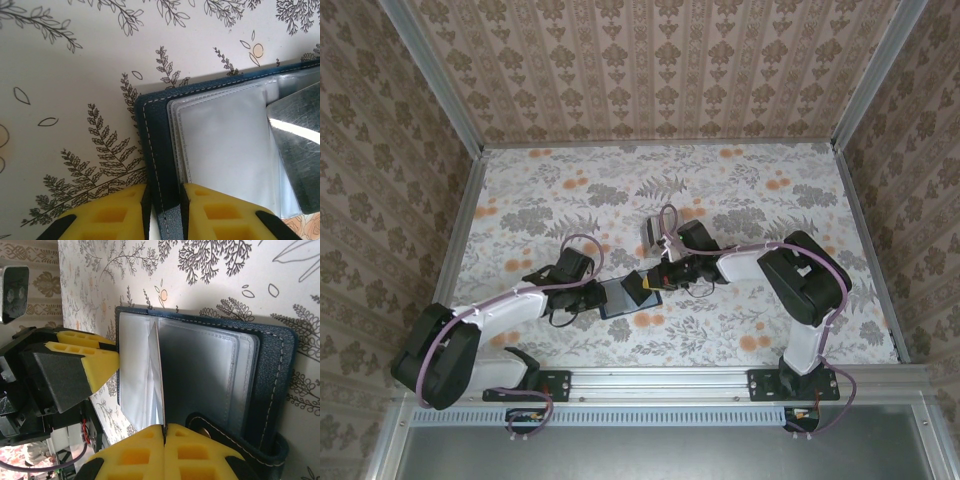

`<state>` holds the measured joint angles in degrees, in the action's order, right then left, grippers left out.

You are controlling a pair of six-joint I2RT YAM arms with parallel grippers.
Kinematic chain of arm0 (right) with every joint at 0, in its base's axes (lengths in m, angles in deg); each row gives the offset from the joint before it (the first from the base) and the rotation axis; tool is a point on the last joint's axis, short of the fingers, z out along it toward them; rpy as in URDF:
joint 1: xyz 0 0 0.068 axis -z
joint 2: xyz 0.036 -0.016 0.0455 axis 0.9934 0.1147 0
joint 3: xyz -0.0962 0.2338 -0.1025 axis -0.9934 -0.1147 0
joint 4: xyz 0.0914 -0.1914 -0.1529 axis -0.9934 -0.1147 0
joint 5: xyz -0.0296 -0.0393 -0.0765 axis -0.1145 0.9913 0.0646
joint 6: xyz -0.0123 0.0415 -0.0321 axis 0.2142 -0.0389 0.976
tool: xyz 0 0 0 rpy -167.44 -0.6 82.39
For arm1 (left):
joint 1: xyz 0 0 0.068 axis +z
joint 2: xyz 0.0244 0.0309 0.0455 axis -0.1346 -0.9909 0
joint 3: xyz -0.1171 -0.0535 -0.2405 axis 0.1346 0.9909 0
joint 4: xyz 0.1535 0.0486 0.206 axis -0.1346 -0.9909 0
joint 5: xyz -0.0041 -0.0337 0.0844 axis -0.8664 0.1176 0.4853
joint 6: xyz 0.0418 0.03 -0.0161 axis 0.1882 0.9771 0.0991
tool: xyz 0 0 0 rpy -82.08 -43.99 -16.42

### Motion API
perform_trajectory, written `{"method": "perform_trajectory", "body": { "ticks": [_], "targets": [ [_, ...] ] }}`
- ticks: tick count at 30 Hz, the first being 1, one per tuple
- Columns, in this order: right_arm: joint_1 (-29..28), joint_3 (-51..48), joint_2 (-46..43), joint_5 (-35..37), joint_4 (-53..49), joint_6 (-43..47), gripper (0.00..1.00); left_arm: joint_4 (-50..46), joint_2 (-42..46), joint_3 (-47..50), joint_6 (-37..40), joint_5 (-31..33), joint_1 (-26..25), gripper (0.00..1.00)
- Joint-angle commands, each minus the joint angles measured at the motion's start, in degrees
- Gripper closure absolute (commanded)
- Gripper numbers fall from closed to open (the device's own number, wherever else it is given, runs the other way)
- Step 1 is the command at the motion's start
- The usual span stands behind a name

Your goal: Put the credit cards into the card holder

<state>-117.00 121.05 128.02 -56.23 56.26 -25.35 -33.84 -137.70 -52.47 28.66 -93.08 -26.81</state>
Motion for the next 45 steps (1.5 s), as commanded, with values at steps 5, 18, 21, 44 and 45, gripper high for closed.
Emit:
{"method": "perform_trajectory", "body": {
  "ticks": [5,18,21,44,45],
  "targets": [
    [-2.1,-0.9,1.0,1.8,2.0,-5.5,1.0,-0.8,0.4,0.5,-2.0,2.2,-1.0,0.77],
    [-2.6,-3.1,2.0,4.6,10.1,-11.0,0.99,-2.4,3.5,1.1,-2.2,2.5,-1.1,0.8],
    [-3.0,-4.7,2.8,5.7,14.7,-13.3,0.98,-1.7,3.4,1.3,-2.0,2.0,-1.3,0.8],
    [-8.1,-9.7,4.5,14.7,26.9,-20.5,0.91,-2.7,4.9,1.7,-2.8,2.1,-1.5,0.83],
    [-8.3,-10.0,4.2,15.0,26.9,-20.7,0.91,-2.7,5.1,1.8,-2.9,1.9,-1.5,0.83]
  ]
}}
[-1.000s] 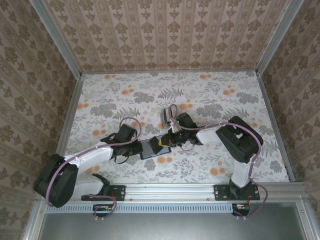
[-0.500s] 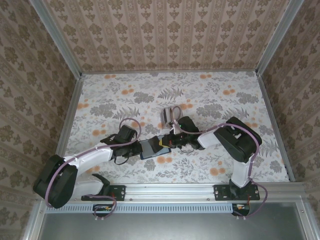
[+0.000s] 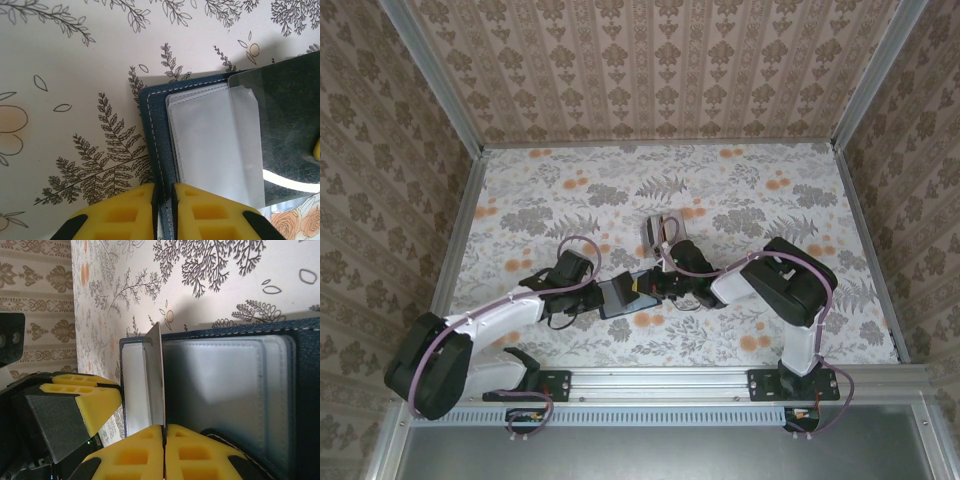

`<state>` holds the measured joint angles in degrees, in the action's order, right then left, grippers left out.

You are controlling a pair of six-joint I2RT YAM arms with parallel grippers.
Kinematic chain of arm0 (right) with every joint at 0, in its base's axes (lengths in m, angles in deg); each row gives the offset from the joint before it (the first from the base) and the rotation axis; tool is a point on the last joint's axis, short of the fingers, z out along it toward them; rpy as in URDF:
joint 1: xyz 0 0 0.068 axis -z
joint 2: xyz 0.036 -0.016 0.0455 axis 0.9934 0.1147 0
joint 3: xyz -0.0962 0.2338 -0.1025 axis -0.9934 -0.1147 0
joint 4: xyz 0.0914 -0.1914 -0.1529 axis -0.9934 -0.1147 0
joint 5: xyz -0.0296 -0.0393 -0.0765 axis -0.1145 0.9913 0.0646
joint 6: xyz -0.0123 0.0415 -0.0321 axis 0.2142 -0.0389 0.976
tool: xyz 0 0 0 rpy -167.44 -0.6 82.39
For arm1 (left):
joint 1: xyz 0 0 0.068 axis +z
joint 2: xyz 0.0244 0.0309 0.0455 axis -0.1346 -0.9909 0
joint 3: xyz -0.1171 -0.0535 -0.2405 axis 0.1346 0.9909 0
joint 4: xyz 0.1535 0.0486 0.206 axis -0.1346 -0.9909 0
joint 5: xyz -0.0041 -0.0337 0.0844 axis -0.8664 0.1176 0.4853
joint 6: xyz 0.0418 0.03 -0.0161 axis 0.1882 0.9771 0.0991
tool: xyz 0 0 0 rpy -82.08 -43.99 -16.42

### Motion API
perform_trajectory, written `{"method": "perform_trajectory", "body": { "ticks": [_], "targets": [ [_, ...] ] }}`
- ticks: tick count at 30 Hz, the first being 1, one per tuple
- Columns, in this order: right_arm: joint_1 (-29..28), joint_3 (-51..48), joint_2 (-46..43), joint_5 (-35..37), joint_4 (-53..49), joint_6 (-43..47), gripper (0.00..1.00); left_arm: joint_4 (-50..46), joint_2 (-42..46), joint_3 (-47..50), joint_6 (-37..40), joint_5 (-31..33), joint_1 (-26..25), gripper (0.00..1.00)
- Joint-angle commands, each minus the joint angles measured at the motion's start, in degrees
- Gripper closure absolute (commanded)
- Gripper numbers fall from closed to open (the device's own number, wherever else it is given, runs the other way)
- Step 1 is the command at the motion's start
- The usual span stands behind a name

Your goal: Put the credit cards into the card holder

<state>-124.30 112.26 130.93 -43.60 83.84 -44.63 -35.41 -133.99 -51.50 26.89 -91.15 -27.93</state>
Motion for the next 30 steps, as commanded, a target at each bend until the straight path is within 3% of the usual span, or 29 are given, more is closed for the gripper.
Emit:
{"method": "perform_trajectory", "body": {
  "ticks": [1,13,25,30],
  "targets": [
    [-1.4,-1.5,1.0,3.0,-0.8,-1.4,0.9,-1.2,1.7,1.0,-1.2,0.1,-0.5,0.84],
    [-2.9,-5.0,-2.6,6.4,-1.7,-2.8,0.9,-1.2,1.3,2.0,-2.8,2.3,-0.4,0.92],
    [-5.2,-4.4,-1.1,4.5,-1.7,-3.0,0.92,0.6,-2.4,1.2,-3.6,0.5,-0.5,0.93],
    [-6.5,-3.1,0.3,5.7,-1.9,-3.7,0.87,0.2,-2.7,0.9,-3.6,0.6,-0.6,0.94]
  ]
}}
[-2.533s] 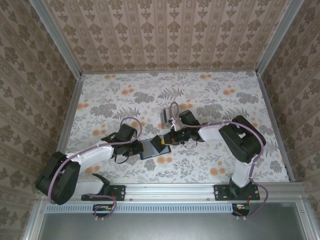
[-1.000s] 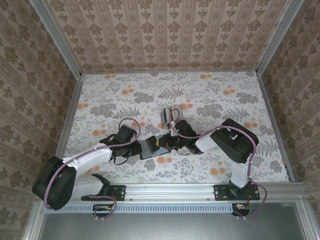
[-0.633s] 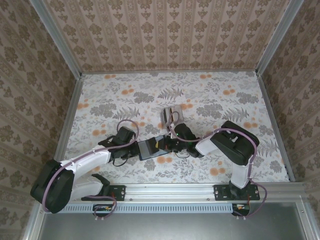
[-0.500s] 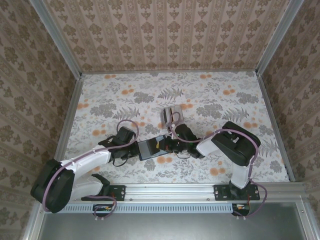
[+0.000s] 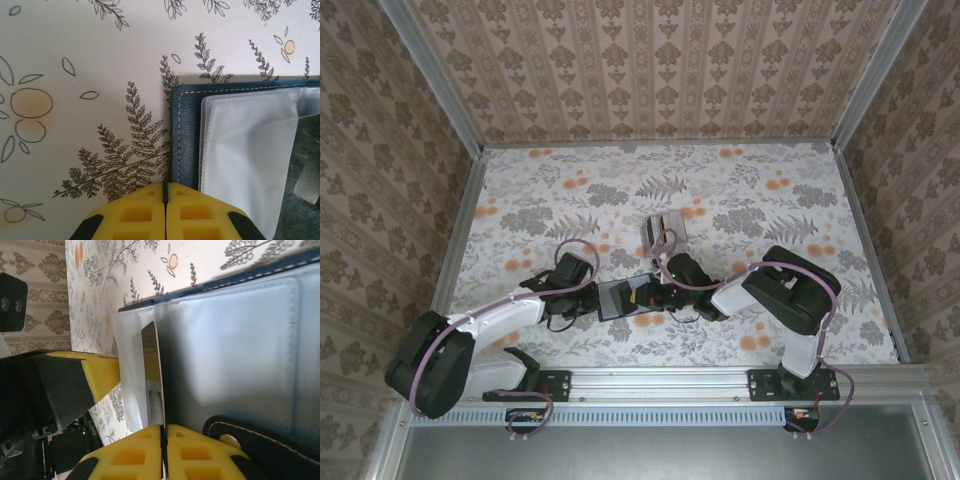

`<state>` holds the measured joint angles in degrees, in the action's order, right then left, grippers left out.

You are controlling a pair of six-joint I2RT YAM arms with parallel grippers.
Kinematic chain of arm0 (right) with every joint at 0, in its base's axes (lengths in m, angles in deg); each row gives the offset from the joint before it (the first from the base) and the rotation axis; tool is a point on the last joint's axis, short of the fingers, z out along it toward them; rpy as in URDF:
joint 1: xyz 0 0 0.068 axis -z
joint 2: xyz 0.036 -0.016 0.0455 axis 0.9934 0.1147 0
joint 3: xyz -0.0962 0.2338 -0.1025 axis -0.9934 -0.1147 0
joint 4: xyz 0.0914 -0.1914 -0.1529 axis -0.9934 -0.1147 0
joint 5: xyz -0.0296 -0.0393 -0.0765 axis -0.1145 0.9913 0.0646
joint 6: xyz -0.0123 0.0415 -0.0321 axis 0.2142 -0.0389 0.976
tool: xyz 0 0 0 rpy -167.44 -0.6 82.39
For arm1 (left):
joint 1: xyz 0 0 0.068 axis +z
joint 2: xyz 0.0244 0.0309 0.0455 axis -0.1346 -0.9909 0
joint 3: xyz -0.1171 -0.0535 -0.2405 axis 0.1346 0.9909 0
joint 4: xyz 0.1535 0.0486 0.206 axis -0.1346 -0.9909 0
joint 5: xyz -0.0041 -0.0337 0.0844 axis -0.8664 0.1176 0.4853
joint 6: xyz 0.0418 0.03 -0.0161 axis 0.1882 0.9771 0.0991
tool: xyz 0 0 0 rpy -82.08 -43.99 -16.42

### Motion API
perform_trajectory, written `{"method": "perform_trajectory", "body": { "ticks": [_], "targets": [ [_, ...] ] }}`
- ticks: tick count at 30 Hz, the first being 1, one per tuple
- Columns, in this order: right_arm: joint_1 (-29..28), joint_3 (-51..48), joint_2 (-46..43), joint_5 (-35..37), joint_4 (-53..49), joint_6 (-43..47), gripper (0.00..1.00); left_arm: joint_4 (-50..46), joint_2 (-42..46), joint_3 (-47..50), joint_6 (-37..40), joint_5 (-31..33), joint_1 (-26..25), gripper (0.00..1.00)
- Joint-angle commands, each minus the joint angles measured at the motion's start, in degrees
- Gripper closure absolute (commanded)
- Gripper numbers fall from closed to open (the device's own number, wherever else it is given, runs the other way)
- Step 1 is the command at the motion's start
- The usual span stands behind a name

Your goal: Put the credit cards into the card holder

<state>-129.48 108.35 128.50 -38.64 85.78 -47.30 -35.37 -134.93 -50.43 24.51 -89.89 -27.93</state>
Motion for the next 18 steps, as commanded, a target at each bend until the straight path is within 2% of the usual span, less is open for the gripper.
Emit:
{"method": "perform_trajectory", "body": {
  "ticks": [1,10,18],
  "targets": [
    [-1.5,1.0,3.1,0.7,-3.5,-1.6,0.87,0.1,-1.7,-0.2,-1.4,-0.8,-0.6,0.94],
    [-2.5,1.5,3.0,7.0,-4.6,-3.6,0.89,0.2,-1.5,-0.3,-1.3,-1.8,-0.9,0.94],
    [-1.0,0.9,2.4,7.3,-5.8,-1.1,0.9,-0.9,-1.3,-0.1,-0.9,-1.5,-1.0,0.94]
  ]
}}
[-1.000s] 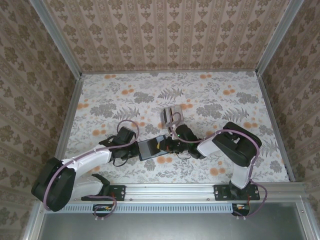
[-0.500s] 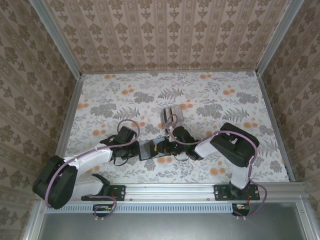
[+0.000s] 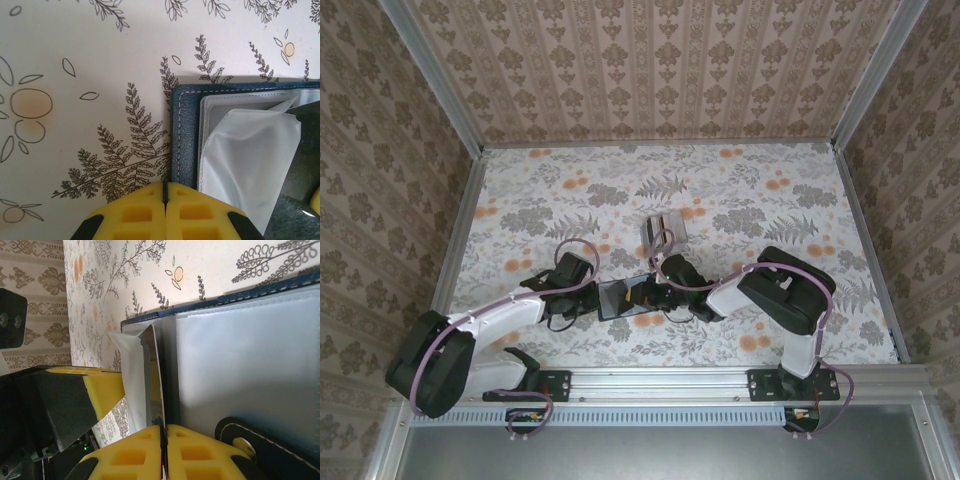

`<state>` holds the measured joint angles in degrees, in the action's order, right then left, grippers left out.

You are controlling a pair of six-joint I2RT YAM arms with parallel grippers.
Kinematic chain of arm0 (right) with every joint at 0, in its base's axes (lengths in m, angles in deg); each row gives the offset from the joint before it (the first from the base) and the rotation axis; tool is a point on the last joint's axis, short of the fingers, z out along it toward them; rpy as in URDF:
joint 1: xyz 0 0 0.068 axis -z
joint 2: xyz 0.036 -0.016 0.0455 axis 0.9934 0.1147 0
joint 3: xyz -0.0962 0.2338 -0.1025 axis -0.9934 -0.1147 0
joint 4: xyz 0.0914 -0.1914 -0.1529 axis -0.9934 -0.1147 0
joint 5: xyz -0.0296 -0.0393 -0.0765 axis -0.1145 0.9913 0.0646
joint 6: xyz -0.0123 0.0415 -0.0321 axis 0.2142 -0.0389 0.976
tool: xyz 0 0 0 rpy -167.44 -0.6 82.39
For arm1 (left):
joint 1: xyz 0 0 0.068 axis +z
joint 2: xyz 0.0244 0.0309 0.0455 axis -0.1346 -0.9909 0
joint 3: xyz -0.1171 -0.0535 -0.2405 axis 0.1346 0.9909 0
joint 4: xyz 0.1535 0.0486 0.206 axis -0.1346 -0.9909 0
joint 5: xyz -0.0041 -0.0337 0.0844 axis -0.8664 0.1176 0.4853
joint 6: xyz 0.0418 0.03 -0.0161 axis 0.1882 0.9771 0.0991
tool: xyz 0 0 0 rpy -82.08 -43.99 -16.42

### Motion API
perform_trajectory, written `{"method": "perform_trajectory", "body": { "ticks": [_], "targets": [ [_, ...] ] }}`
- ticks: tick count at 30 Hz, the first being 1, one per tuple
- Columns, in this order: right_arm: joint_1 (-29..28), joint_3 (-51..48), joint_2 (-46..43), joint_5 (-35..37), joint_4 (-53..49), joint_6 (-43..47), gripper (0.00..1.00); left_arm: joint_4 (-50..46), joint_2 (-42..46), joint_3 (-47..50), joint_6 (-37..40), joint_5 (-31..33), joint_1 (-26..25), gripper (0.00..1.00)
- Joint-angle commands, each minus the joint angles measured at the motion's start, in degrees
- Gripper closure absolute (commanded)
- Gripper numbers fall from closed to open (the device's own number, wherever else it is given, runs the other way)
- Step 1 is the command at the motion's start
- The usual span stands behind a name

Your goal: Put the credit cards into the card holder

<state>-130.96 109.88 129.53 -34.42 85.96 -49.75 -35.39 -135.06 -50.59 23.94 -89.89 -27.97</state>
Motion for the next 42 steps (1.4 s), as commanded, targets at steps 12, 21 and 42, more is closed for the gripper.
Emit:
{"method": "perform_trajectory", "body": {
  "ticks": [12,21,42],
  "targets": [
    [4.3,5.2,0.5,-4.9,-14.3,9.5,0.91,-2.9,-1.3,-1.1,1.1,-1.4,-0.9,0.95],
    [4.9,5.6,1.8,-5.4,-15.4,11.3,0.94,-1.8,-0.9,-0.3,0.0,-1.7,-1.0,0.95],
    [-0.2,2.4,2.4,1.2,-8.1,2.8,0.84,0.5,-2.5,-0.2,-0.7,-2.0,-2.4,0.97]
  ]
}}
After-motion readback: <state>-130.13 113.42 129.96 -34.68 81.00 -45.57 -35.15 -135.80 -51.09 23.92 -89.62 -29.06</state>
